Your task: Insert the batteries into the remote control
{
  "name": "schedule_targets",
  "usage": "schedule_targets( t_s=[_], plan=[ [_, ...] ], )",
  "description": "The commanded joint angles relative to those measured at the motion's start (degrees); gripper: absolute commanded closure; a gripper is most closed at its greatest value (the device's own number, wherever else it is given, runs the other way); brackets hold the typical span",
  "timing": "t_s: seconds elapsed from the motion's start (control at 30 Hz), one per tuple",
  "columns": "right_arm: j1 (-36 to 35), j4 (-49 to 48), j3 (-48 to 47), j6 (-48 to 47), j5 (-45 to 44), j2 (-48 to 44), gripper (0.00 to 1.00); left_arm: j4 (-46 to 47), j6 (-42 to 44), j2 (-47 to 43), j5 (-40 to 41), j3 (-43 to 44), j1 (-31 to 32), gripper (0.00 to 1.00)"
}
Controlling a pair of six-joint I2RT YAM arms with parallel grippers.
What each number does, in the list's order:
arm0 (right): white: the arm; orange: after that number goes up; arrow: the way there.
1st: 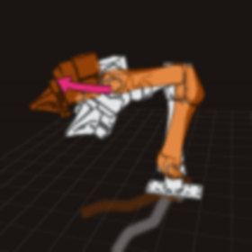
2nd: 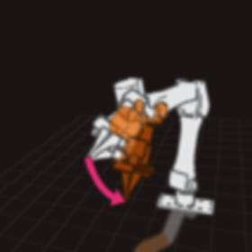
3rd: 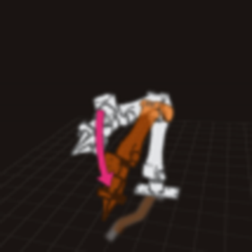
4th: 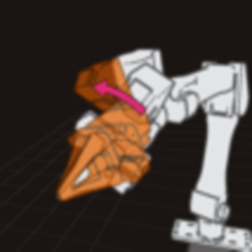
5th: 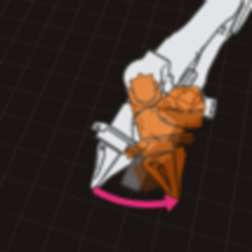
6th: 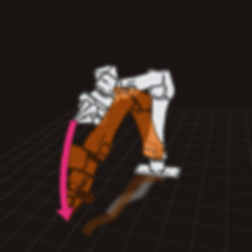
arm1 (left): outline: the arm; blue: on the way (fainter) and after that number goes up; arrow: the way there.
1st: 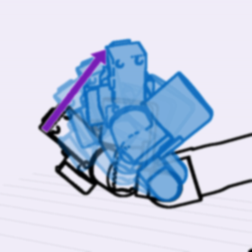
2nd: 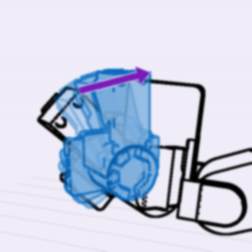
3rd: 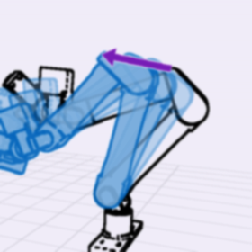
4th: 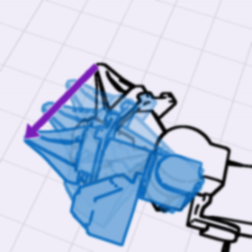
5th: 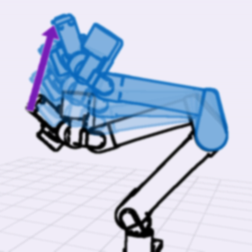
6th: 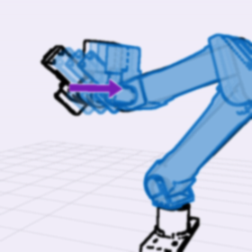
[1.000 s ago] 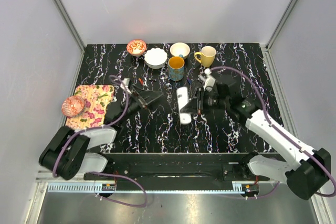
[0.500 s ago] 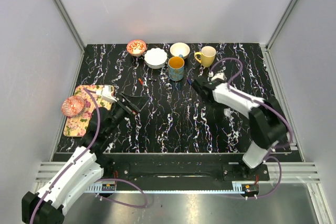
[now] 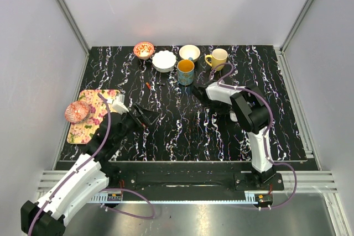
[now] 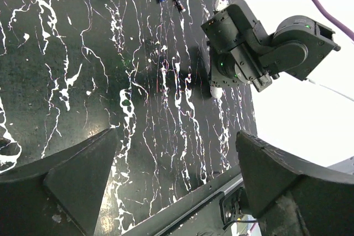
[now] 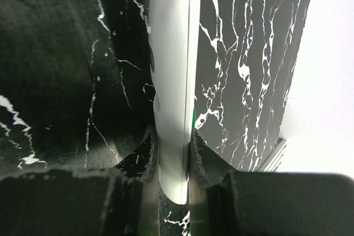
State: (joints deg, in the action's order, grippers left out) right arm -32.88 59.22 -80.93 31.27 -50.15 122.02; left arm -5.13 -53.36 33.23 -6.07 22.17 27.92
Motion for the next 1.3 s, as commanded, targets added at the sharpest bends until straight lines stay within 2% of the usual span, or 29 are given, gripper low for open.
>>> schedule_targets(
  t_s=[0.0,0.07,0.17,0.27,0.3,0.37,0.77,1.0,1.1,1.2,1.23,1.27],
  plan=[
    [0.5,-4.4,-1.6,-5.0,4.3,-2.0,1.0,0.6,0.6,1.2,-2.6,1.6,0.2,0.08],
    [0.4,-5.1,-0.8,-6.3,5.8,-3.0,1.0,1.9,0.4,1.7,-3.3,1.2,0.2,0.07],
    [0.4,-6.7,0.3,-8.1,10.0,-4.1,0.94,3.7,-0.1,3.5,-4.9,1.0,0.2,0.07],
    [0.4,-8.1,1.6,-9.1,14.0,-4.9,0.79,4.4,-0.1,5.1,-6.2,1.5,0.2,0.08],
    [0.4,-8.7,1.8,-9.4,16.0,-5.0,0.69,4.5,0.0,5.5,-6.6,1.5,0.2,0.08],
    [0.3,-8.9,2.4,-9.7,18.0,-4.9,0.64,4.7,0.0,5.8,-6.7,1.6,0.1,0.07],
    [0.1,-9.8,2.0,-8.2,26.6,-5.3,0.46,4.9,0.0,6.3,-6.9,0.8,0.3,0.08],
    [-3.1,-9.8,-0.5,-6.8,31.1,-8.8,0.38,6.7,-0.3,7.4,-7.6,-0.1,0.2,0.07],
    [-3.6,-10.4,-0.4,-5.4,32.5,-14.0,0.33,5.2,0.6,7.2,-6.6,0.4,0.3,0.06],
    [-3.6,-13.9,3.3,-4.4,33.5,-27.9,0.3,-1.1,3.0,7.1,-2.7,2.5,0.3,0.01],
    [-3.6,-14.7,5.3,-4.2,33.4,-30.7,0.23,-2.2,4.4,7.4,-1.8,3.6,0.2,0.01],
    [-3.6,-15.7,6.4,-4.3,33.0,-33.4,0.21,-3.5,4.8,7.8,0.3,4.1,0.2,0.01]
  ],
)
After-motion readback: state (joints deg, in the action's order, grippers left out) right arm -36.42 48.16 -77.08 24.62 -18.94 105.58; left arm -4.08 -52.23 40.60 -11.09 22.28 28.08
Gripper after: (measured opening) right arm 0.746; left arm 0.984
